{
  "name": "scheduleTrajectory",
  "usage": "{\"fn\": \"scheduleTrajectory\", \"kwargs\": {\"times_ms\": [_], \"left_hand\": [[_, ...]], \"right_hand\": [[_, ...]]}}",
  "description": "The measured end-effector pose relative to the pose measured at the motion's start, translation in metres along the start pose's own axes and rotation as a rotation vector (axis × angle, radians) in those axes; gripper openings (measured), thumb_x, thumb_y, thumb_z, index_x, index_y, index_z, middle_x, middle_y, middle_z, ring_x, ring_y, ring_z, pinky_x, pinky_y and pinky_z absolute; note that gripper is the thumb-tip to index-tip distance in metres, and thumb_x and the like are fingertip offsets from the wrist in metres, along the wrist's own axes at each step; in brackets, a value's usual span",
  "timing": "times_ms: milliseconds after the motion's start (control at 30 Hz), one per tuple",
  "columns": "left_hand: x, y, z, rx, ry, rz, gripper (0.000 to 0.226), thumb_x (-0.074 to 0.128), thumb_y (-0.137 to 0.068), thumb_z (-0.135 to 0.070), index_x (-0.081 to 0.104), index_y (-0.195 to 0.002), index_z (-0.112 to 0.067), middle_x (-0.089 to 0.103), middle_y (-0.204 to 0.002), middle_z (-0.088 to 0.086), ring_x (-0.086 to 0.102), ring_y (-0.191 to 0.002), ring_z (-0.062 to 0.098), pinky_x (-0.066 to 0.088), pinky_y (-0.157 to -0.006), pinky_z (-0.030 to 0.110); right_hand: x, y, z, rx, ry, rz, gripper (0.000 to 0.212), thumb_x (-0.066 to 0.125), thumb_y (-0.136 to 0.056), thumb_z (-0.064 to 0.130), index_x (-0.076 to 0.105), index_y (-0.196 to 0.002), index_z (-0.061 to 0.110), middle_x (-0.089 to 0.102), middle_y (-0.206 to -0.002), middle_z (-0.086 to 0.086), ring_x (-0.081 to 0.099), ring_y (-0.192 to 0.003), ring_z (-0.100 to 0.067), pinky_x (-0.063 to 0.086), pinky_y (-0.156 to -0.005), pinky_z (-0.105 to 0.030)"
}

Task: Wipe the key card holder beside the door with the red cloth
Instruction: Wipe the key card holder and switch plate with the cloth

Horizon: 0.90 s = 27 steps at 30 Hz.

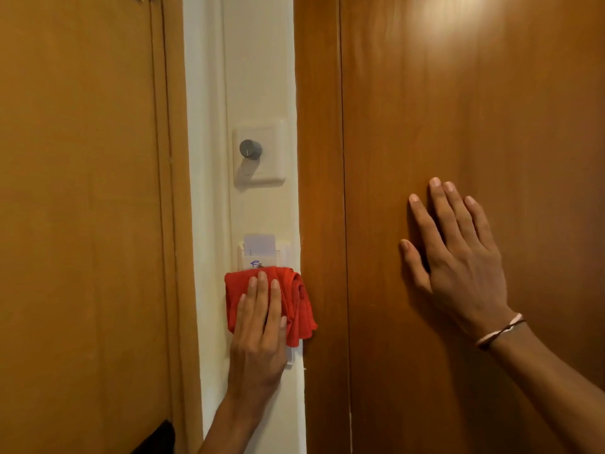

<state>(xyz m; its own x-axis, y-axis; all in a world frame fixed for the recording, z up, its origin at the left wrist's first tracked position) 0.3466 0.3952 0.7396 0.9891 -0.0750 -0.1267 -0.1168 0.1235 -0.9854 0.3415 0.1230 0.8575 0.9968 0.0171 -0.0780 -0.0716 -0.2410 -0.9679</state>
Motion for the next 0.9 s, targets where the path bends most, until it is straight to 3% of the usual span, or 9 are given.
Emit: {"fn": "scheduleTrajectory", "kwargs": {"times_ms": [133,267,567,733,900], "left_hand": [[-0.003,-0.022,0.019,-0.073,0.129,-0.016,0.053,0.043,-0.1,-0.026,0.037,-0.147,0.0,0.04,-0.152,0.021,0.035,-0.144,0.039,0.031,-0.116,0.054],[0.0,-0.001,0.005,-0.125,0.205,0.074,0.059,0.03,-0.104,-0.038,0.025,-0.152,-0.005,0.03,-0.159,0.017,0.026,-0.15,0.034,0.028,-0.119,0.054],[-0.002,0.001,0.013,-0.047,0.223,0.154,0.065,0.039,-0.1,-0.045,0.027,-0.152,-0.008,0.029,-0.16,0.016,0.023,-0.151,0.032,0.028,-0.119,0.057],[0.0,-0.012,0.022,-0.062,0.252,0.174,0.066,0.037,-0.101,-0.047,0.023,-0.154,-0.012,0.024,-0.163,0.013,0.015,-0.154,0.028,0.018,-0.123,0.052],[-0.001,-0.021,0.025,0.012,0.202,0.116,0.059,0.038,-0.101,-0.039,0.031,-0.151,-0.008,0.034,-0.157,0.015,0.027,-0.149,0.033,0.025,-0.121,0.054]], "right_hand": [[-0.001,0.001,0.002,-0.012,0.005,-0.041,0.069,0.034,-0.108,0.05,0.028,-0.166,0.012,0.017,-0.175,-0.018,0.018,-0.164,-0.032,0.021,-0.133,-0.051],[0.0,0.0,0.0,-0.009,0.021,-0.031,0.068,0.034,-0.109,0.05,0.029,-0.165,0.012,0.019,-0.174,-0.019,0.02,-0.163,-0.034,0.023,-0.131,-0.052],[0.0,0.002,0.002,-0.003,0.037,-0.045,0.068,0.033,-0.109,0.05,0.027,-0.166,0.013,0.019,-0.174,-0.019,0.02,-0.163,-0.034,0.022,-0.132,-0.053],[0.001,0.0,0.003,0.001,0.045,-0.037,0.069,0.032,-0.108,0.051,0.025,-0.167,0.014,0.018,-0.175,-0.019,0.019,-0.163,-0.034,0.022,-0.132,-0.053],[0.001,0.002,0.003,-0.002,0.067,-0.05,0.069,0.033,-0.108,0.05,0.026,-0.167,0.014,0.019,-0.174,-0.019,0.02,-0.163,-0.034,0.023,-0.131,-0.053]]}}
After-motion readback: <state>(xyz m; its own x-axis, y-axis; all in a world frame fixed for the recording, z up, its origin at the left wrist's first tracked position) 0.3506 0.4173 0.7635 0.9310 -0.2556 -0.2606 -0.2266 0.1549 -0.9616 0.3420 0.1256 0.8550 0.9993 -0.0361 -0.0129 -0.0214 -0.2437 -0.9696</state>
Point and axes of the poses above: each hand's wrist, its own y-axis away from the middle knuckle, its own x-axis out of the palm, z = x × y, the point moved 8 cm from there along -y, towards the middle knuckle
